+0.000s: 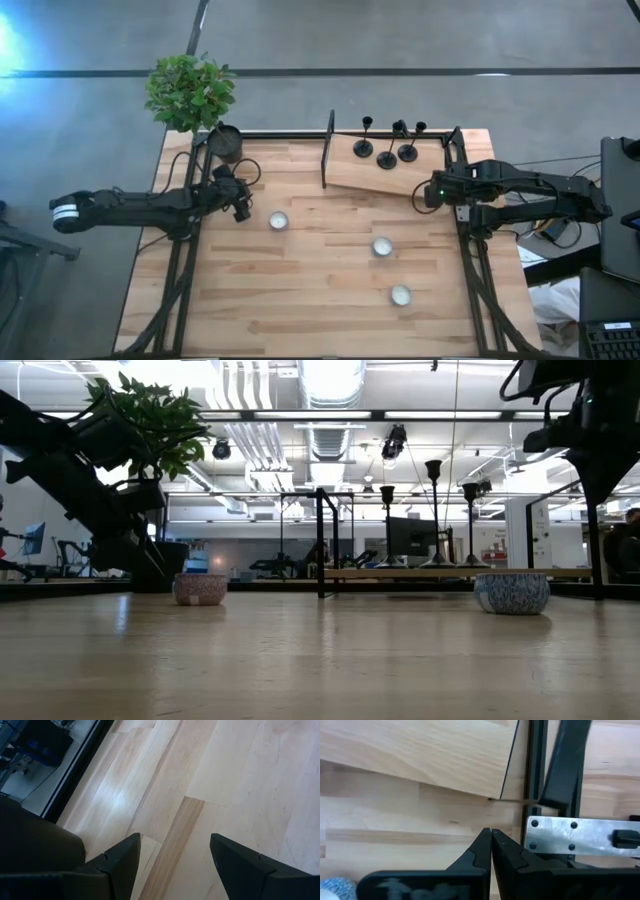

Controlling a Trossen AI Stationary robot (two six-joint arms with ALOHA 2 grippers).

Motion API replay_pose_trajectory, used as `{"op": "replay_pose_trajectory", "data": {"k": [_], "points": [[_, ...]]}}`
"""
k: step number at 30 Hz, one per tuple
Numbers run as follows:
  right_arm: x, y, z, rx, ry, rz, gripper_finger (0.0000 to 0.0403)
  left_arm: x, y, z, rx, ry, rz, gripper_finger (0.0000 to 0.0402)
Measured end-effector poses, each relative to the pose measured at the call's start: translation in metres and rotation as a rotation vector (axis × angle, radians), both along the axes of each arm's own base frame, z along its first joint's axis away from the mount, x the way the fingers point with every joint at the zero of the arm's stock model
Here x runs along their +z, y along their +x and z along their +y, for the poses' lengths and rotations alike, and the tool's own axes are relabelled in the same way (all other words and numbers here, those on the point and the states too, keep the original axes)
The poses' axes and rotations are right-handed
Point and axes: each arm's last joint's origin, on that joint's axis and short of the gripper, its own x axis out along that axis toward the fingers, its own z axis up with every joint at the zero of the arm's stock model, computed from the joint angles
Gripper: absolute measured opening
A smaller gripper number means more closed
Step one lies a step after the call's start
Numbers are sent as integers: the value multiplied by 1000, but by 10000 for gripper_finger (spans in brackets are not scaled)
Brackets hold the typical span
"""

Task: Pick & Place candle stick holders
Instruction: Adjust the shelf

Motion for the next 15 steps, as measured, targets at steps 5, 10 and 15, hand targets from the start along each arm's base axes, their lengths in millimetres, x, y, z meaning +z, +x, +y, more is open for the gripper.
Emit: {"op": "replay_pose_trajectory", "data": {"k": [5, 10, 15], "points": [[0, -1, -4, -8, -24, 12, 8, 0, 0, 0, 0, 0, 0, 246], [0, -2, -6, -11, -28, 22, 8, 0, 0, 0, 0, 0, 0, 246], [0, -3, -9, -18, -50, 35, 8, 0, 0, 0, 0, 0, 0, 245]]}}
